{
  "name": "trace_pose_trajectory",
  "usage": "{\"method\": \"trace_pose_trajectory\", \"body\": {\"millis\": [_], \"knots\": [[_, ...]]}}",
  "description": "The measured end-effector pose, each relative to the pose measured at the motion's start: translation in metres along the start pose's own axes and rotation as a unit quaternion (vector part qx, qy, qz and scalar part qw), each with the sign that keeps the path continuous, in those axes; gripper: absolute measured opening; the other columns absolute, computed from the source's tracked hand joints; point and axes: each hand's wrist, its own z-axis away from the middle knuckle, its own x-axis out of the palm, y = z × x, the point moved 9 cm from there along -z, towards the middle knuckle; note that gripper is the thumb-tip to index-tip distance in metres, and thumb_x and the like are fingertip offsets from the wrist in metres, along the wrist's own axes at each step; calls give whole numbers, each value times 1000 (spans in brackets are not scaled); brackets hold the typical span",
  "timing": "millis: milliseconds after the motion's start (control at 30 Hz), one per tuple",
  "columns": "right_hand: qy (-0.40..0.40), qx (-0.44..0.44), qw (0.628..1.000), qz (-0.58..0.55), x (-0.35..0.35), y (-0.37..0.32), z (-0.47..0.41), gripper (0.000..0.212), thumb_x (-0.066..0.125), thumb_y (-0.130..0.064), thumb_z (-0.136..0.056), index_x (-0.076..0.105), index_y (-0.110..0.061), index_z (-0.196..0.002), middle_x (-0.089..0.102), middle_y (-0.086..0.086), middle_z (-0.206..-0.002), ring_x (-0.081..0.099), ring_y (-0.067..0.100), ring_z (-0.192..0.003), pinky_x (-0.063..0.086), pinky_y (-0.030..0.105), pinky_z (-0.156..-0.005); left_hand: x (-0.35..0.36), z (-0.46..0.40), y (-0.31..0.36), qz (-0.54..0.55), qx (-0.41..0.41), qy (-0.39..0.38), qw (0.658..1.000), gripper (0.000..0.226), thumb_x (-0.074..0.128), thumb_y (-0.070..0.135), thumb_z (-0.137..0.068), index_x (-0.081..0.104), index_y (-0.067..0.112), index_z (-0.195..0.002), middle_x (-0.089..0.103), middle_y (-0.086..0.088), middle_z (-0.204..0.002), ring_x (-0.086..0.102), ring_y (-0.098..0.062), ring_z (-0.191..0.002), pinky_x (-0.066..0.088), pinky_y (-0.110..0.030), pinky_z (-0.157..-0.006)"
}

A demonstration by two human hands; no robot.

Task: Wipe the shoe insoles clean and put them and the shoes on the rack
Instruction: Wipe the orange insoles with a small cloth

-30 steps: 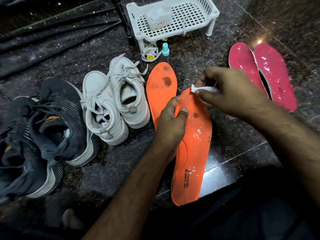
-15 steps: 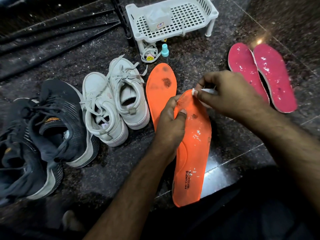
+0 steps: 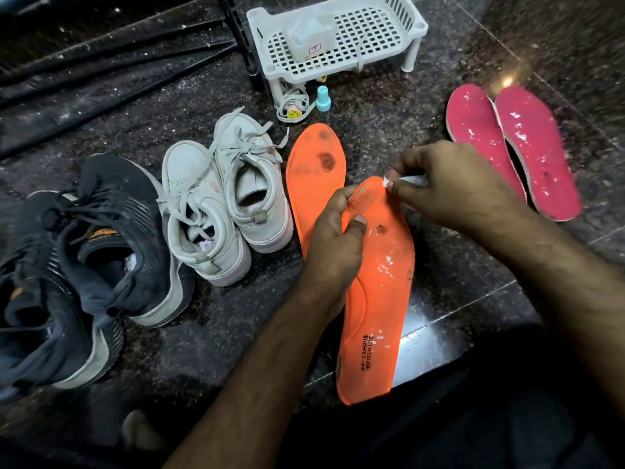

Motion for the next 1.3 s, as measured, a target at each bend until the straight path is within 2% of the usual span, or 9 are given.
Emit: {"method": "trace_pose_trajectory", "body": {"millis": [233,367,467,567,667,867,1033,1200,1300], "knots": [[13,-14,1000,-14,1,-7,-2,4,66,-34,-83,68,-31,-85,67,-6,-78,63,15,-78,43,26,-67,3,0,0,15,1,-14,1000,38,46,-3,-101,61,23,-125,71,-5,-110,63,-12,-89,54,-31,-86],[-8,34,999,28,7,9,0,10,65,-31,-83,59,-32,-74,62,-3,-80,65,25,-88,44,29,-68,1,-1,-5,23,-9,5,1000,34,49,1,-101,60,20,-126,71,-8,-117,66,-16,-97,55,-40,-95],[53,15,998,-4,-8,2,2,2,63,-28,-84,63,-26,-85,69,0,-86,65,25,-88,47,31,-71,-1,-3,-7,28,-12,15,999,28,51,2,-101,59,16,-124,72,-10,-109,64,-14,-87,55,-34,-83],[65,-46,996,-51,-13,-16,3,9,63,-25,-89,63,-24,-98,69,-1,-92,61,18,-86,39,25,-72,-2,-4,-10,35,-15,18,999,25,53,3,-100,59,13,-122,69,-8,-100,58,-16,-79,50,-31,-74],[-2,-83,993,-82,3,-29,6,16,66,-17,-87,63,-28,-99,67,-11,-85,59,8,-74,39,19,-67,-1,-5,-12,55,-26,19,998,25,54,3,-100,59,11,-123,68,-11,-98,55,-22,-79,48,-36,-75],[-67,-80,990,-90,18,-29,5,15,73,-16,-82,69,-25,-94,68,-12,-75,63,1,-69,40,5,-62,2,-6,-10,52,-26,4,998,31,55,7,-101,56,12,-132,70,-14,-115,58,-19,-86,50,-36,-77],[51,-37,998,-29,-8,-10,-1,16,70,-16,-80,70,-24,-94,69,-5,-86,64,13,-82,39,20,-68,6,-3,-12,71,-36,-4,997,28,53,4,-101,56,10,-128,70,-14,-107,60,-23,-86,53,-43,-85],[-77,-100,988,-94,18,-32,6,15,78,-21,-80,74,-29,-92,69,-12,-76,58,-5,-63,39,7,-62,2,-6,-7,44,-16,5,999,28,55,4,-100,57,8,-129,70,-14,-114,59,-18,-88,49,-34,-77],[-16,-74,997,-28,12,-21,-2,19,74,-18,-81,75,-26,-97,63,-10,-82,53,2,-68,33,13,-63,5,-4,-11,69,-37,2,997,31,52,1,-101,55,8,-131,70,-9,-108,60,-19,-86,51,-35,-80]]}}
